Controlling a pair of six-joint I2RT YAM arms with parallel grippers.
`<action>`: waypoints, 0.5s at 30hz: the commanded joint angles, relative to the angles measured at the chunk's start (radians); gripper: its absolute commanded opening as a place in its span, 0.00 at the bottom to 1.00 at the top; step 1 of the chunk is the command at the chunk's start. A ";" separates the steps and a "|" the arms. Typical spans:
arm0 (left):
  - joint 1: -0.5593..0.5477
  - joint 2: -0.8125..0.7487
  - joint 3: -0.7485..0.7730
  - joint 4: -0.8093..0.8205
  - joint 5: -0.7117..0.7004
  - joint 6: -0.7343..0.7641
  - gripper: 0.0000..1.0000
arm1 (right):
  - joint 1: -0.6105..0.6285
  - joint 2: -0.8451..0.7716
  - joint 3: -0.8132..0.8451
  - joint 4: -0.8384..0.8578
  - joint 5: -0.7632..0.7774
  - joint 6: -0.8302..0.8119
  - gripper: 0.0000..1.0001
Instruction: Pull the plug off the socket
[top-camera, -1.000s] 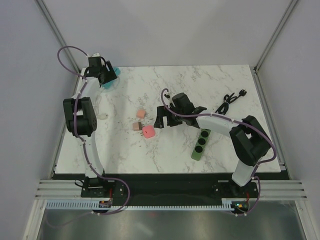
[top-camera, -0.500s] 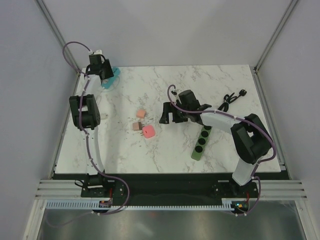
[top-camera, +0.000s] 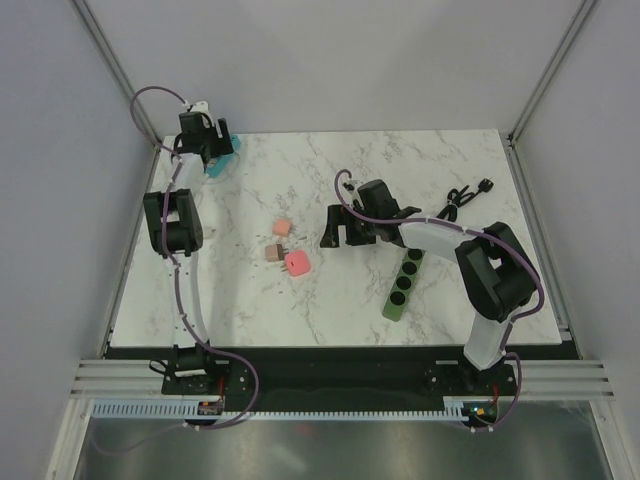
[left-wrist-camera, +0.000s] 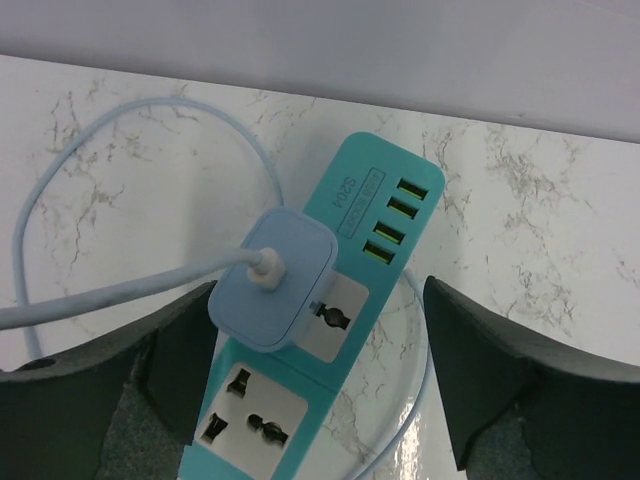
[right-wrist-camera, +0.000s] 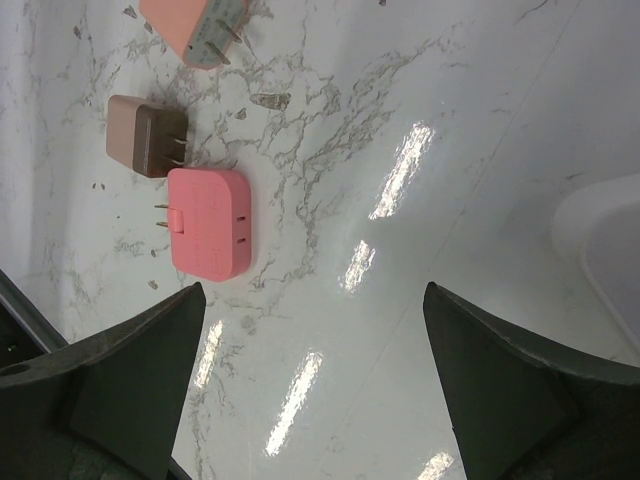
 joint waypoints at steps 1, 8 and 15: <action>0.001 0.018 0.060 0.105 0.030 0.050 0.85 | -0.002 0.013 0.043 0.020 -0.020 -0.009 0.98; 0.001 0.021 0.054 0.142 0.082 0.045 0.51 | -0.001 0.022 0.051 0.017 -0.023 0.009 0.98; 0.001 -0.036 -0.001 0.065 0.085 0.014 0.02 | -0.001 0.009 0.064 0.018 -0.032 0.025 0.98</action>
